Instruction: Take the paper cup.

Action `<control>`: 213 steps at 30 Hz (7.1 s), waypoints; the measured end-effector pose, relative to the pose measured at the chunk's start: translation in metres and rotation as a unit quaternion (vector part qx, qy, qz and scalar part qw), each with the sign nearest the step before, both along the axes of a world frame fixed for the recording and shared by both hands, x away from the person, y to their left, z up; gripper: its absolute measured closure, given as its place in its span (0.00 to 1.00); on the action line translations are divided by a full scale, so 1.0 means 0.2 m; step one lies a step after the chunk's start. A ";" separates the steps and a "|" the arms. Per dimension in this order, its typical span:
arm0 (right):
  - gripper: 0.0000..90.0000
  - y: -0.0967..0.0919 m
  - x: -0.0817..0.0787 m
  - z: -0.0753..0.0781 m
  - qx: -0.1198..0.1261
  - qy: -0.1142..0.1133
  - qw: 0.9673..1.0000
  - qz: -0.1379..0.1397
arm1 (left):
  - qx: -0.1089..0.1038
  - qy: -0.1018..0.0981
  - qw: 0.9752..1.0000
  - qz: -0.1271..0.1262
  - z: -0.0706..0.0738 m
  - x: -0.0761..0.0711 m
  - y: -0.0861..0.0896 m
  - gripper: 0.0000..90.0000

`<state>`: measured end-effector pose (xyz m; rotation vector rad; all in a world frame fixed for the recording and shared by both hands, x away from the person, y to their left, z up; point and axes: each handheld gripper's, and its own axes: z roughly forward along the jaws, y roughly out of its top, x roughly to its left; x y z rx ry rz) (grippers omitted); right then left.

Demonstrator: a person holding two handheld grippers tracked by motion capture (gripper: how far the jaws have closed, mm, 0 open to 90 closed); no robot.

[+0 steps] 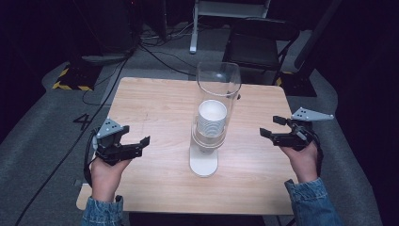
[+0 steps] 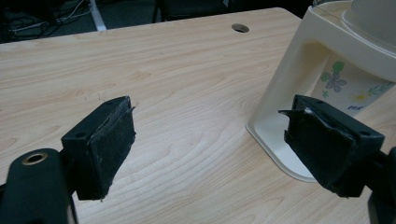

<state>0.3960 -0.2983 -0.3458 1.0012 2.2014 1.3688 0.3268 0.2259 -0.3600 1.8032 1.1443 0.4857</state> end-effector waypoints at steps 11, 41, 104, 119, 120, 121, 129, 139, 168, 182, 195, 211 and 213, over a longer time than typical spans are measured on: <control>0.24 0.02 0.00 -0.01 0.003 0.006 1.000 0.003 | 0.000 0.000 1.000 0.000 0.00 0.00 -0.01 0.18; 0.21 0.41 -0.05 -0.14 -0.041 0.012 0.992 0.117 | 0.003 0.001 1.000 -0.004 0.00 -0.01 -0.01 0.18; 0.35 0.78 -0.02 -0.44 0.054 -0.053 0.983 0.165 | 0.010 0.023 1.000 -0.008 -0.06 0.02 -0.04 0.17; 0.36 0.77 -0.06 -0.46 0.067 -0.040 0.985 0.152 | 0.007 0.025 1.000 -0.017 -0.07 0.02 -0.05 0.17; 0.36 0.77 -0.07 -0.46 0.069 -0.036 0.986 0.150 | 0.008 0.025 1.000 -0.017 -0.07 0.02 -0.05 0.17; 0.36 0.77 -0.07 -0.46 0.069 -0.036 0.986 0.150 | 0.008 0.026 0.999 -0.017 -0.07 0.02 -0.05 0.17; 0.36 0.77 -0.09 -0.46 0.076 -0.028 0.987 0.140 | 0.007 0.028 0.999 -0.017 -0.07 0.03 -0.05 0.17; 0.36 0.77 -0.06 -0.47 0.063 -0.054 0.986 0.146 | 0.007 0.032 0.999 -0.017 -0.08 0.03 -0.05 0.17; 0.38 0.77 -0.04 -0.62 0.005 -0.011 0.988 0.154 | 0.004 0.031 0.999 -0.020 -0.07 0.02 -0.05 0.17; 0.38 0.73 -0.06 -0.66 -0.024 0.016 0.987 0.157 | 0.000 0.032 0.999 -0.027 -0.07 0.06 -0.07 0.17; 0.38 0.67 -0.09 -0.68 -0.049 0.033 0.987 0.151 | 0.005 0.030 0.998 -0.048 -0.07 0.14 -0.13 0.17; 0.38 0.50 -0.06 -0.62 -0.063 0.016 0.993 0.101 | 0.007 0.033 0.997 -0.066 -0.06 0.18 -0.20 0.17; 0.38 0.48 -0.05 -0.61 -0.055 0.015 0.994 0.096 | 0.008 0.032 0.997 -0.066 -0.06 0.18 -0.19 0.17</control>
